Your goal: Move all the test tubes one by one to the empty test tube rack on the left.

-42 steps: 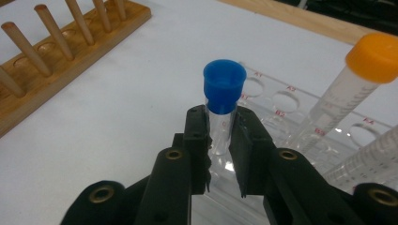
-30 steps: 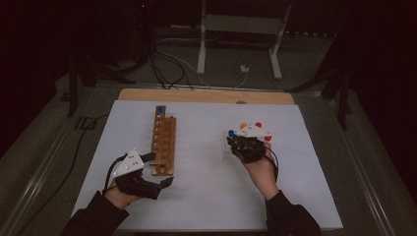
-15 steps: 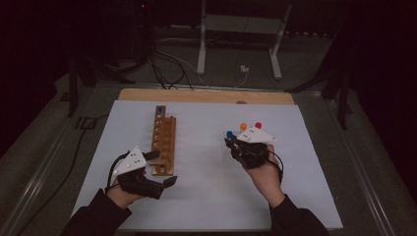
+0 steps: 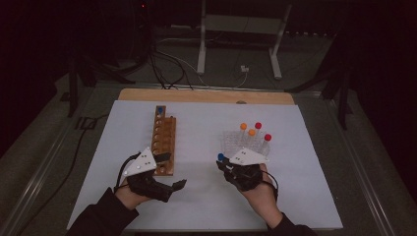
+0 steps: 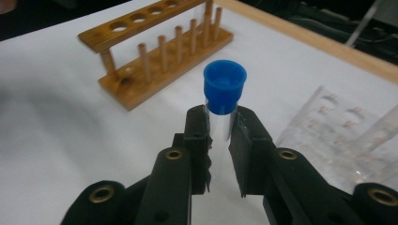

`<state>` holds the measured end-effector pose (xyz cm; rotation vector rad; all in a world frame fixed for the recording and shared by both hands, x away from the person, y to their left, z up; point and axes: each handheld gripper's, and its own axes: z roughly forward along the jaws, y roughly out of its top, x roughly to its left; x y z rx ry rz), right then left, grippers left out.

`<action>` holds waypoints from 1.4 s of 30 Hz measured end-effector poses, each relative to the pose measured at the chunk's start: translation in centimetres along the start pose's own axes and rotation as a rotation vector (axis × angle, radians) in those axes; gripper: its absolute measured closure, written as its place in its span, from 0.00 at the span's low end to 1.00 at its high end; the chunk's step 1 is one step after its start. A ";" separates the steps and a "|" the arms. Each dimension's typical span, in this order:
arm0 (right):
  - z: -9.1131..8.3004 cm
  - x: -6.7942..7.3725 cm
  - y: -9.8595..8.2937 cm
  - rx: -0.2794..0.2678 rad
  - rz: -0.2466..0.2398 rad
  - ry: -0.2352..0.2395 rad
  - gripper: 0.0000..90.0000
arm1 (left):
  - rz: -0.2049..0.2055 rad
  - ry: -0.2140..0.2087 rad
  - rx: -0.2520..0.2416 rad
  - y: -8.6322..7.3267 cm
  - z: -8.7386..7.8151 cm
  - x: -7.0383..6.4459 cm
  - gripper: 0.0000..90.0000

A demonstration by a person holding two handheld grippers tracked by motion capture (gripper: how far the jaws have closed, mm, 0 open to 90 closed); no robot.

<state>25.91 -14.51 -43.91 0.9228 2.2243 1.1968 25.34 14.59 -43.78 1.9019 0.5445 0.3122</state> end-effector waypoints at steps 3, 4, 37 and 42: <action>0.2 0.5 -0.5 0.012 -0.006 0.017 0.85 | 0.007 -0.018 0.010 0.2 0.6 -0.4 0.04; 0.2 0.7 -0.7 0.017 -0.003 0.022 0.85 | 0.006 -0.026 0.010 0.3 0.9 -0.5 0.04; 0.2 2.5 -1.5 0.024 -0.011 0.090 0.85 | 0.030 -0.126 -0.013 2.5 6.3 -1.9 0.50; 0.2 2.5 -1.5 0.025 -0.012 0.093 0.85 | 0.050 -0.131 -0.001 2.6 6.9 -2.2 0.60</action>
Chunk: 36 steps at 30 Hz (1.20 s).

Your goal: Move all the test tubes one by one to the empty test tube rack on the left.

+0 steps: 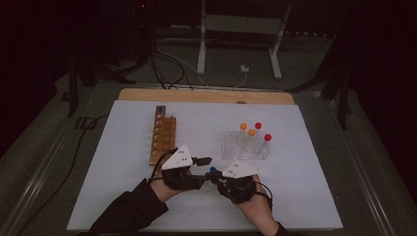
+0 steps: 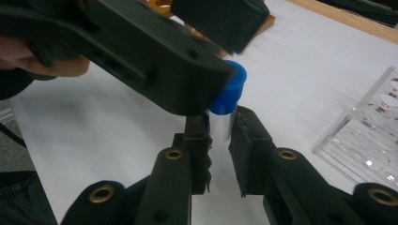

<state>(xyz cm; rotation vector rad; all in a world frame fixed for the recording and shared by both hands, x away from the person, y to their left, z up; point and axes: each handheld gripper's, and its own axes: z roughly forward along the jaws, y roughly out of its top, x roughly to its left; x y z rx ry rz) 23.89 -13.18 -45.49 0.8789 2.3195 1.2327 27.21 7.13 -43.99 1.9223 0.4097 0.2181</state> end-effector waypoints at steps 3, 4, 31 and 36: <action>-0.1 -0.1 0.0 -0.003 0.001 -0.003 0.85 | 0.005 0.003 0.012 0.0 0.3 -0.1 0.67; -0.1 -0.1 0.0 -0.003 0.002 -0.003 0.85 | 0.009 0.005 0.013 0.0 0.4 -0.1 0.69; -0.5 -0.7 0.2 -0.051 0.026 0.039 0.58 | 0.058 0.053 0.023 0.9 -0.9 0.8 0.86; -0.9 -1.1 0.4 -0.095 0.053 0.030 0.40 | 0.056 0.088 0.025 1.5 -2.1 1.9 0.86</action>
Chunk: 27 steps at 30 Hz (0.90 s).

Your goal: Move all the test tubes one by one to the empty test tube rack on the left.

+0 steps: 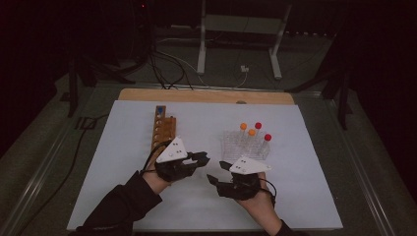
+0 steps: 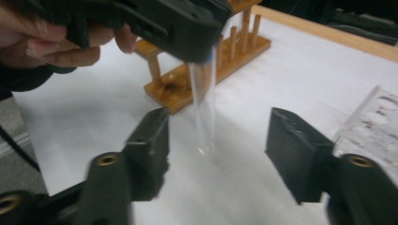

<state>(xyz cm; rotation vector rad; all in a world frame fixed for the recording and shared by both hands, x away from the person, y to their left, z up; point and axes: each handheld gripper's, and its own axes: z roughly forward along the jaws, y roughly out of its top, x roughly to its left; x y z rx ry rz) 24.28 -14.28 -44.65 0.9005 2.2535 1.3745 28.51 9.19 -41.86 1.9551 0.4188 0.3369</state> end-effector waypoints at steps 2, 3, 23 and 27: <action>-0.1 -0.1 0.0 -0.009 0.005 -0.003 0.37 | -0.005 0.014 0.000 0.2 -0.4 0.5 0.86; -0.2 -0.1 0.1 -0.017 0.002 -0.003 0.33 | -0.004 0.022 0.002 0.3 -0.6 0.8 0.86; -0.7 -1.2 0.1 -0.066 0.034 0.078 0.00 | -0.006 0.175 -0.021 2.3 -3.9 5.5 0.86; -0.8 -1.2 0.1 -0.069 0.024 0.068 0.00 | -0.016 0.201 -0.026 2.6 -4.5 6.5 0.86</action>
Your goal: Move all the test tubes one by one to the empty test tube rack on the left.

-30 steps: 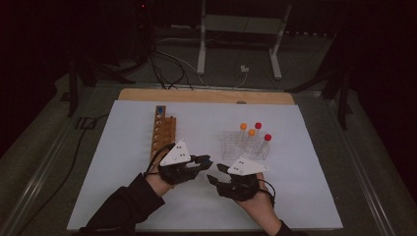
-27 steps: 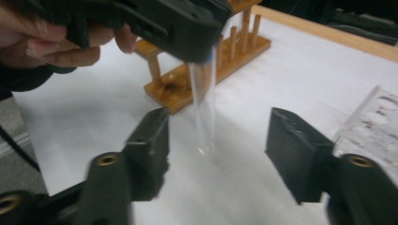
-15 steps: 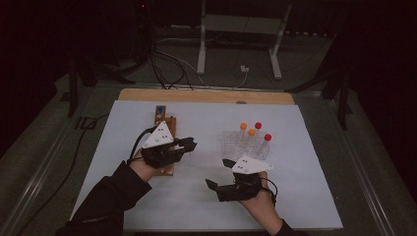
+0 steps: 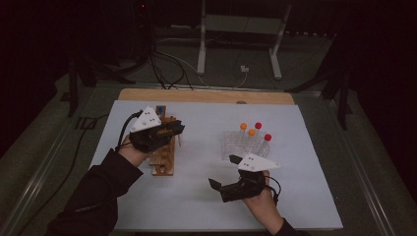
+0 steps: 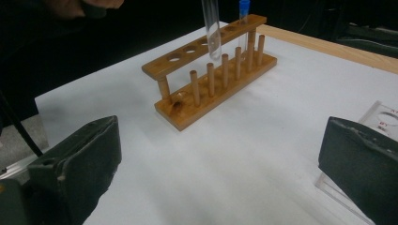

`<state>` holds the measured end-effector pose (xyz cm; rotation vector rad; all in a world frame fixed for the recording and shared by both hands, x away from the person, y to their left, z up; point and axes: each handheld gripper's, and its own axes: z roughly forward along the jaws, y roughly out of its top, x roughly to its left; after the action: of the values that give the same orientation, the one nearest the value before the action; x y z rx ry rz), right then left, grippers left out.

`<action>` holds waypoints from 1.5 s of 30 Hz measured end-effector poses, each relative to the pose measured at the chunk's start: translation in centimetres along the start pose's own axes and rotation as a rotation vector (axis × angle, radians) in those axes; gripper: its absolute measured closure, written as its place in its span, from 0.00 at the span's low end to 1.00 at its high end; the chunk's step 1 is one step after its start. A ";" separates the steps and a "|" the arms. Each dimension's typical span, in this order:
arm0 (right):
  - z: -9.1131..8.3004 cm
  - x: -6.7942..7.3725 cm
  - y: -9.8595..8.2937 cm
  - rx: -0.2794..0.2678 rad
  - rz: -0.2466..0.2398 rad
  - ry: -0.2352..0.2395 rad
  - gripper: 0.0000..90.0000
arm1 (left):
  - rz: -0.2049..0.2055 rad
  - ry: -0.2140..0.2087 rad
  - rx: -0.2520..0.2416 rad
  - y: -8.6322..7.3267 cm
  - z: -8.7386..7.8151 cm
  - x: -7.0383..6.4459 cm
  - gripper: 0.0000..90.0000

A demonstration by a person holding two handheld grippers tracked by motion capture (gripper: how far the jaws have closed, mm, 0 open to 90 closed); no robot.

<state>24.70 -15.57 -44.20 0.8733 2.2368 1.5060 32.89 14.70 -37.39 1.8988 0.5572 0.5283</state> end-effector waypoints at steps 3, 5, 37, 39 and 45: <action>0.0 0.1 0.0 0.000 -0.001 0.007 0.00 | 0.000 0.023 0.004 0.2 -0.2 0.7 0.86; 0.0 0.1 0.0 0.000 -0.004 0.004 0.00 | 0.004 0.041 0.008 0.3 -0.3 1.3 0.86; -0.6 0.2 0.1 -0.035 -0.011 0.022 0.00 | -0.129 0.250 0.015 -1.2 1.2 9.3 0.86; -0.5 0.2 0.1 -0.031 -0.009 0.023 0.00 | -0.146 0.249 0.017 -1.7 1.5 9.6 0.86; -0.5 0.2 0.0 -0.027 -0.009 0.025 0.00 | -0.152 0.269 0.044 -3.0 2.4 9.8 0.86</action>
<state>24.28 -15.82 -43.97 0.8401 2.2295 1.5474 41.69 19.90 -40.00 1.8198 0.8874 0.6803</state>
